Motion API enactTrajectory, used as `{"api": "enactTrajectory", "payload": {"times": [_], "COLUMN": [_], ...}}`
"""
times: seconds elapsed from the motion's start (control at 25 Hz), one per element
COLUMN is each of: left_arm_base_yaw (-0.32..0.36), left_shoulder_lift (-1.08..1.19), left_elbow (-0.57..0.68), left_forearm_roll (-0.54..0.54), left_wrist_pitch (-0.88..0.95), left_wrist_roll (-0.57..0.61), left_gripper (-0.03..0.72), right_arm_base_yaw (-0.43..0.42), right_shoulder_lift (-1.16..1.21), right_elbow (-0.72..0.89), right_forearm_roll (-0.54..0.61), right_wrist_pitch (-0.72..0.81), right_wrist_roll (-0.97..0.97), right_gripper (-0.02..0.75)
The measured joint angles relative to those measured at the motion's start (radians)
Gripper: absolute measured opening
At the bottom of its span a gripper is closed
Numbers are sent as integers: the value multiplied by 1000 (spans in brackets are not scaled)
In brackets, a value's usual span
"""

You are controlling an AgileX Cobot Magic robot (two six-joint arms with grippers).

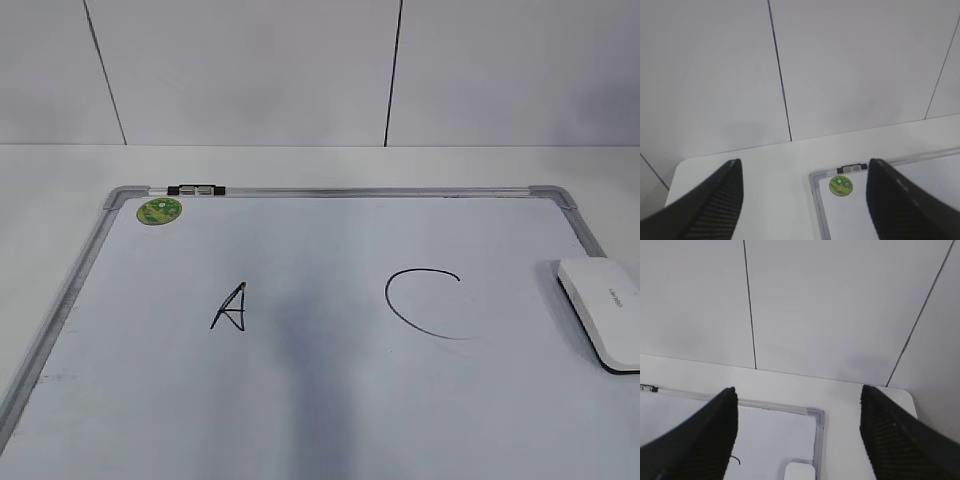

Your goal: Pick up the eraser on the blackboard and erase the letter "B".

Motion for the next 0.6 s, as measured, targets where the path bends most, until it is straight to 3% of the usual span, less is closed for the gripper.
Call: {"api": "enactTrajectory", "payload": {"times": [0.6], "left_arm_base_yaw": [0], "left_shoulder_lift": [-419], "left_elbow": [417], "left_forearm_roll": [13], "left_wrist_pitch": [97], "left_wrist_roll": [0], "left_gripper": [570], "right_arm_base_yaw": [0], "right_shoulder_lift": [-383], "right_elbow": [501], "right_forearm_roll": [17], "right_wrist_pitch": [-6], "right_wrist_roll": [-8], "right_gripper": [594]}}
